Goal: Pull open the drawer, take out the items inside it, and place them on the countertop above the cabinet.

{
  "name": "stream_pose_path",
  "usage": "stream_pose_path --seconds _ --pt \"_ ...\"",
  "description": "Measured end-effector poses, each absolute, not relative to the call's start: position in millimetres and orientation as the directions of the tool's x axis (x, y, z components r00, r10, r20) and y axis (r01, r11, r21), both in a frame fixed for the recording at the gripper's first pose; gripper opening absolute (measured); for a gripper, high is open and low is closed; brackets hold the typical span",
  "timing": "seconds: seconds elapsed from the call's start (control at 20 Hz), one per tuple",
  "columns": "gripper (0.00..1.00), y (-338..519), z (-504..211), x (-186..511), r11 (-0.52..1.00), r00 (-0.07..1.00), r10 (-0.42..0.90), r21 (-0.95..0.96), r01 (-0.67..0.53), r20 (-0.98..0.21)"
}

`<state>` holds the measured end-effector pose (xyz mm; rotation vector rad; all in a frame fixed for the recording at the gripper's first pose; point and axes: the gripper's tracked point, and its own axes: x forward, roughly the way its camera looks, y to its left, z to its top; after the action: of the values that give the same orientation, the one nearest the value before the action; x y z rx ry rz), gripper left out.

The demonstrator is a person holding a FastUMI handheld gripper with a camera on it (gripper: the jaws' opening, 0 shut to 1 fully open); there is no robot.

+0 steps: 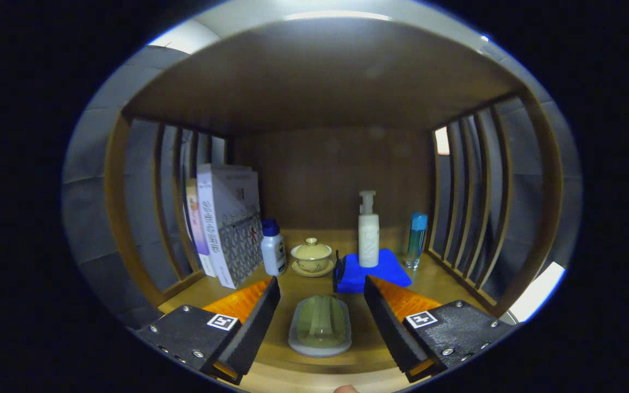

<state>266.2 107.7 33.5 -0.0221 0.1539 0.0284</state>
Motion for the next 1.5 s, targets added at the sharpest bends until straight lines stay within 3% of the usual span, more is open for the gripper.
stream_pose_path --seconds 0.35,0.6,1.1,1.5 --pt "0.96 119 9 182 0.995 0.988 0.079 -0.045 -0.086 -0.135" --pt "0.96 125 -30 132 0.993 0.974 0.11 -0.019 -0.116 -0.199" --pt "0.96 126 -41 53 0.987 0.985 0.145 -0.061 -0.151 -0.092" --pt "0.97 138 -93 13 0.974 0.966 0.196 -0.078 -0.212 -0.169"
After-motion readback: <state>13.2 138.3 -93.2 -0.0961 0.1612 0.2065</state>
